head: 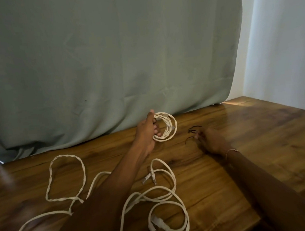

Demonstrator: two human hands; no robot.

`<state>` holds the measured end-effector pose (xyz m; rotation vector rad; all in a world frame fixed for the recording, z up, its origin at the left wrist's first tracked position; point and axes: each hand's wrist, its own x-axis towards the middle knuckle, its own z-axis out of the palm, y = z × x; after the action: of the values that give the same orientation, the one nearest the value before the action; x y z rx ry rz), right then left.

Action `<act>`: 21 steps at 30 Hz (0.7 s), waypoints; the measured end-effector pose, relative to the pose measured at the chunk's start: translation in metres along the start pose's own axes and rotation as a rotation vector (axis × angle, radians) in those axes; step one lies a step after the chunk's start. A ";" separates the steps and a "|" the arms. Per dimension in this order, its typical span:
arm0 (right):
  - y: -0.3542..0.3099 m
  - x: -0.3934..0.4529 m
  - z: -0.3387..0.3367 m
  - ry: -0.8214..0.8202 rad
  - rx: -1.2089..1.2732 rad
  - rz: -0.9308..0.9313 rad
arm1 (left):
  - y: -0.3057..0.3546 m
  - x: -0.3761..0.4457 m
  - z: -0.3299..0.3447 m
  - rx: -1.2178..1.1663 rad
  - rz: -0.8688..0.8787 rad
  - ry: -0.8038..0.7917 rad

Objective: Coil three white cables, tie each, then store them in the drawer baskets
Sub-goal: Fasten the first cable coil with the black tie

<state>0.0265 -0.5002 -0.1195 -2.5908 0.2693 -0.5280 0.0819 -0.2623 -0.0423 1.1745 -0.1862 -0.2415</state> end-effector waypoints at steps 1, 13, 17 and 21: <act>-0.005 -0.001 -0.001 0.051 0.057 -0.040 | 0.002 -0.001 -0.001 0.001 0.003 -0.002; -0.170 -0.006 -0.063 0.170 0.937 -0.214 | 0.055 -0.031 -0.035 0.045 0.174 0.006; -0.223 -0.007 -0.072 0.100 1.133 -0.231 | 0.083 -0.041 -0.058 0.093 0.268 0.046; -0.263 -0.006 -0.072 -0.023 1.294 -0.279 | 0.105 -0.049 -0.080 0.122 0.314 0.099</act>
<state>0.0156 -0.3002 0.0664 -1.3575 -0.3596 -0.5105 0.0662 -0.1392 0.0237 1.2567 -0.2975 0.1054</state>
